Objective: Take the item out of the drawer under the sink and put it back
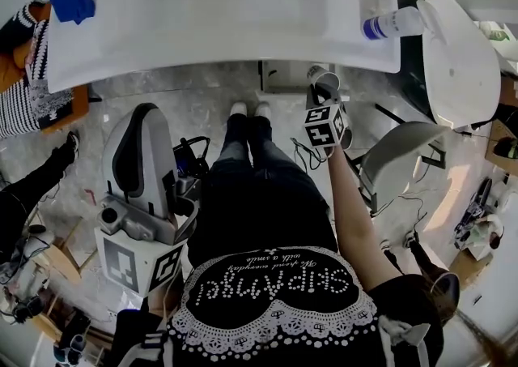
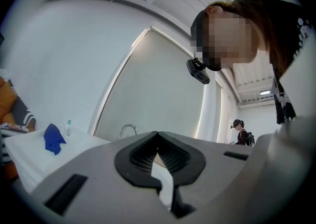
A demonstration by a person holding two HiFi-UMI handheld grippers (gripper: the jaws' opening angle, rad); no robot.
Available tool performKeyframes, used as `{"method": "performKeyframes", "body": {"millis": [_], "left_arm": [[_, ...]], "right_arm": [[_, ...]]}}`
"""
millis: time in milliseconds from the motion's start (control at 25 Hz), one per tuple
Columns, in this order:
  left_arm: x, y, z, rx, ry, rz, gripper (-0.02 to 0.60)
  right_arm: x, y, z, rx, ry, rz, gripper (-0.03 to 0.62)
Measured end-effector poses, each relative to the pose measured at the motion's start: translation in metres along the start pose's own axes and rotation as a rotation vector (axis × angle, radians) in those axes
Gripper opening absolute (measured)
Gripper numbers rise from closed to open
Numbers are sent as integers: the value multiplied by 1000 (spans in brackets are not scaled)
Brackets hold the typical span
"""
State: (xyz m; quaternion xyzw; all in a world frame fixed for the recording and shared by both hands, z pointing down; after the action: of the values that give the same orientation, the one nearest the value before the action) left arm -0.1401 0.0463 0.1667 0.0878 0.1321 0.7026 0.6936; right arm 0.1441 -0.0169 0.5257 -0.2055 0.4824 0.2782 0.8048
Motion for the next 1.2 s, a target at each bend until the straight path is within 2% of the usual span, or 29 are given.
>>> {"method": "performKeyframes", "body": {"millis": [280,680,1200], "left_arm": [[3,-7,-3,7,-15,27,5],[9,-17,-11,2,-41,62,5],[18,-38,-9,25,-27,124,5]], "right_arm": [[17,7,-4,-7,-46,17,23],[52,8,-25,-38,-164,60,23],[87,28,-18,-64,-213,55,23]]}}
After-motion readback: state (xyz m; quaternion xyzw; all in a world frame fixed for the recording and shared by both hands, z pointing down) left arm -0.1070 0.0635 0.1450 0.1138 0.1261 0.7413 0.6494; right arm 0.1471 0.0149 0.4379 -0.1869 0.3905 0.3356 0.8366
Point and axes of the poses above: the fingertips, and each gripper's own axes: x backward along the fingers, y to its left, z out of its underside, the point moved 5 cm from there along x, backward along the fingers, and after that the axes turned 15 degrees about -z, right-handed, at the moved point
